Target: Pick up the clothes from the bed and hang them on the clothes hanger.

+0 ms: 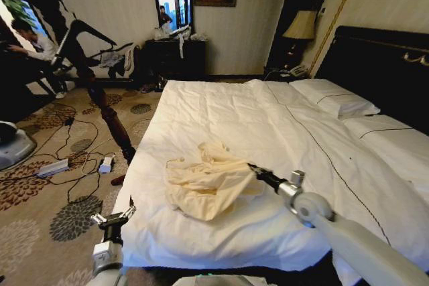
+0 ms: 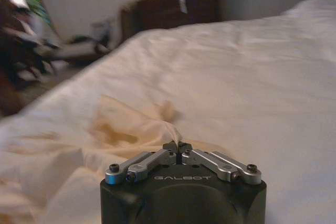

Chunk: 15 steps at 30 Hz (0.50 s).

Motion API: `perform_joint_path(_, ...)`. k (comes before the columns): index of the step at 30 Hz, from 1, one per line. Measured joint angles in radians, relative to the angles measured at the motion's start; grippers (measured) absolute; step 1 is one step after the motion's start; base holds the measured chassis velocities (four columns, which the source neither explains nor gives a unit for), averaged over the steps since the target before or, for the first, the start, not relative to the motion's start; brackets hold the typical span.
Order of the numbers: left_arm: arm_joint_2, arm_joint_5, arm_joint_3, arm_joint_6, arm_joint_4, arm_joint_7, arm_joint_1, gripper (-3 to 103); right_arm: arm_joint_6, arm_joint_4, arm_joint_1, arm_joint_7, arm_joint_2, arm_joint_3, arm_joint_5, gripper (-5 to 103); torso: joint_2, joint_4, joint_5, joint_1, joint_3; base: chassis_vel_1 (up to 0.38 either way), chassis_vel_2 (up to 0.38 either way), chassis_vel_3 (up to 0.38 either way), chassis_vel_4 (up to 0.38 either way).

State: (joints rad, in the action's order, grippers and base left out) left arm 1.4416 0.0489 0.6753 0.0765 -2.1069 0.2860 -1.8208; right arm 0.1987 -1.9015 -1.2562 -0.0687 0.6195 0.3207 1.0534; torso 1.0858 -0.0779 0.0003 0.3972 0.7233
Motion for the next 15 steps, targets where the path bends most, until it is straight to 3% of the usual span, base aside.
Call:
perform_joint_path(5, -0.008, -0.001, 0.007, 0.007, -0.017, 0.002, -0.017, 100, 0.025, 0.090, 0.011, -0.040, 0.019, 0.028, -0.069, -2, 0.000, 0.0001, 0.0001, 0.000, 0.000, 0.000, 0.000, 0.000, 0.000)
perform_joint_path(6, -0.010, 0.000, 0.011, 0.010, -0.018, 0.003, -0.021, 100, 0.028, 0.090, 0.011, -0.048, 0.023, 0.026, -0.073, 3, 0.000, 0.0002, 0.0000, 0.000, 0.000, 0.000, 0.000, 0.000, 0.000)
perform_joint_path(8, -0.012, 0.002, 0.017, 0.013, -0.018, 0.005, -0.024, 100, 0.031, 0.084, 0.009, -0.052, 0.024, 0.022, -0.074, 3, 0.000, 0.0002, 0.0000, 0.000, 0.000, 0.000, 0.000, 0.000, 0.000)
perform_joint_path(11, -0.015, 0.010, 0.031, 0.022, -0.016, 0.011, -0.030, 100, 0.031, 0.024, -0.015, -0.018, 0.014, 0.017, -0.032, 19, 0.000, 0.0001, -0.0001, 0.000, 0.000, 0.000, 0.000, 0.000, 0.000)
perform_joint_path(14, -0.016, 0.015, 0.038, 0.026, -0.011, 0.015, -0.031, 100, 0.029, -0.031, -0.038, 0.035, -0.001, 0.026, 0.019, 25, 0.000, 0.0000, -0.0002, 0.000, 0.000, 0.000, 0.000, 0.000, 0.000)
perform_joint_path(15, -0.017, 0.019, 0.042, 0.028, -0.008, 0.016, -0.031, 100, 0.034, -0.075, -0.053, 0.086, -0.017, 0.037, 0.059, 36, 0.000, 0.0000, -0.0006, 0.000, 0.000, 0.000, 0.000, 0.000, 0.000)
